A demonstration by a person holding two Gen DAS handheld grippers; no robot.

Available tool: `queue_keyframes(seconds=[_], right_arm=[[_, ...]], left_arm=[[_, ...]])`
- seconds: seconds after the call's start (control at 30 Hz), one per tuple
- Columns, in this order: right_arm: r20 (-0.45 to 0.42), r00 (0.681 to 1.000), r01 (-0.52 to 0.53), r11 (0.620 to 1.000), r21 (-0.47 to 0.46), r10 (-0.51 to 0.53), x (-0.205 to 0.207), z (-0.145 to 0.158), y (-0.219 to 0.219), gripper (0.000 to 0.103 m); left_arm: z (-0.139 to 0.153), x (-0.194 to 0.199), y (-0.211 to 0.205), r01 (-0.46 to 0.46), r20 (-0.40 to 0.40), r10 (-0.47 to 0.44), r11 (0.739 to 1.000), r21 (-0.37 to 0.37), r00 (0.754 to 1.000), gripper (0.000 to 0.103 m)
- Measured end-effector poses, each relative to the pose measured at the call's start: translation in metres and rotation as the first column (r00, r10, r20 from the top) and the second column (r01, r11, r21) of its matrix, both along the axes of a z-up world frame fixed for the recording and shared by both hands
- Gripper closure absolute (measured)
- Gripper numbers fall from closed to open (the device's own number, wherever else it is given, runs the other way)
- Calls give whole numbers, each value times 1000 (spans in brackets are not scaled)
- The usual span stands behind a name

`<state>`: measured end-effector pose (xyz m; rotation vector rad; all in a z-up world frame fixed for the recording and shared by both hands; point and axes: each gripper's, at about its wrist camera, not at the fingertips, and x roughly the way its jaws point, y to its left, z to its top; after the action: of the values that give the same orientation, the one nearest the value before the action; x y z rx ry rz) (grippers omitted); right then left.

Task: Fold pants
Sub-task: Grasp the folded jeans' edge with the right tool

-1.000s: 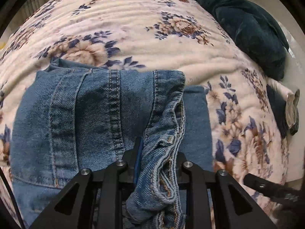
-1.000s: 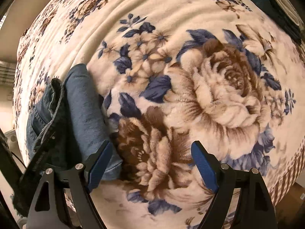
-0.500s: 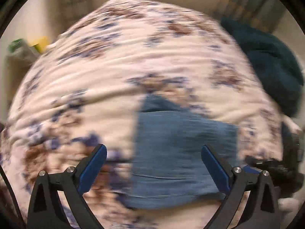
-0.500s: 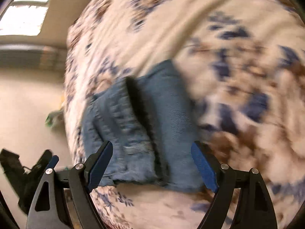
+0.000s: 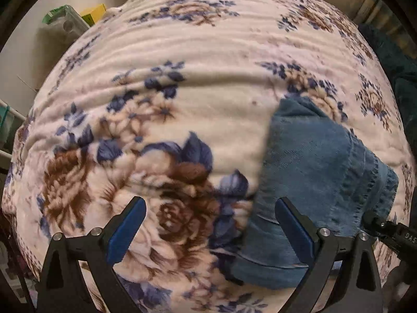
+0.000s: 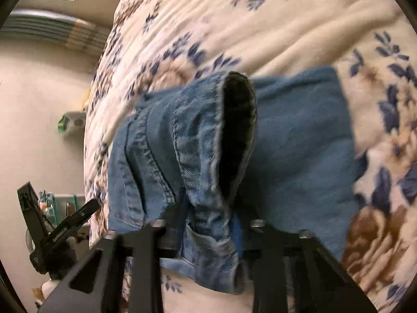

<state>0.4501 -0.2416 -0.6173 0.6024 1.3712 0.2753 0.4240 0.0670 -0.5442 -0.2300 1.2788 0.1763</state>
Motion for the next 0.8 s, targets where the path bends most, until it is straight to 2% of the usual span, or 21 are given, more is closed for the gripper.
queue_keyframes(seconds=[0.1,0.17,0.27,0.33,0.43,0.5,0.57,0.6,0.63,0.67,0.73,0.8], right_arm=[[35,994,101,995,11,-102,-8,22,-20,90],[90,975,199,979,44,-202,-20,53,-54,91],[146,949,280,960,11,-279,-42,82,-107,91],[118,945,313,949,-49,-305,-56,75,-142,91],[11,949,315,941,-123,-316,-65,35,-173,91],[-98,946,301,950,-87,-309,-68,0,-186,87],[-150,940,295,951,-87,-306,-68,-16,-194,70],[-149,936,308,947,-90,-318,-69,-15,-197,68],[-136,931,331,940,-82,-340,-74,-14,-202,59],[-121,923,357,931,-78,-365,-79,-8,-206,43],[-103,908,400,913,-73,-406,-93,0,-214,31],[-130,888,438,897,-60,-442,-107,-2,-218,31]], left_arm=[[6,2,-4,6,1,-6,999,-54,1000,2],[16,5,-6,26,25,-24,997,-71,999,2],[29,17,-16,73,53,-67,989,-127,996,2],[31,30,-27,100,64,-91,981,-165,994,2],[27,59,-53,144,74,-129,958,-249,989,2],[15,86,-80,185,65,-173,934,-305,983,2],[-2,113,-106,239,38,-239,919,-314,970,2],[-15,130,-123,269,9,-281,911,-311,960,2],[-25,141,-134,293,-16,-313,905,-310,950,2],[-37,151,-145,310,-45,-340,898,-311,939,2],[-58,169,-161,333,-84,-379,883,-331,921,4],[-66,177,-166,334,-62,-383,865,-374,922,37]])
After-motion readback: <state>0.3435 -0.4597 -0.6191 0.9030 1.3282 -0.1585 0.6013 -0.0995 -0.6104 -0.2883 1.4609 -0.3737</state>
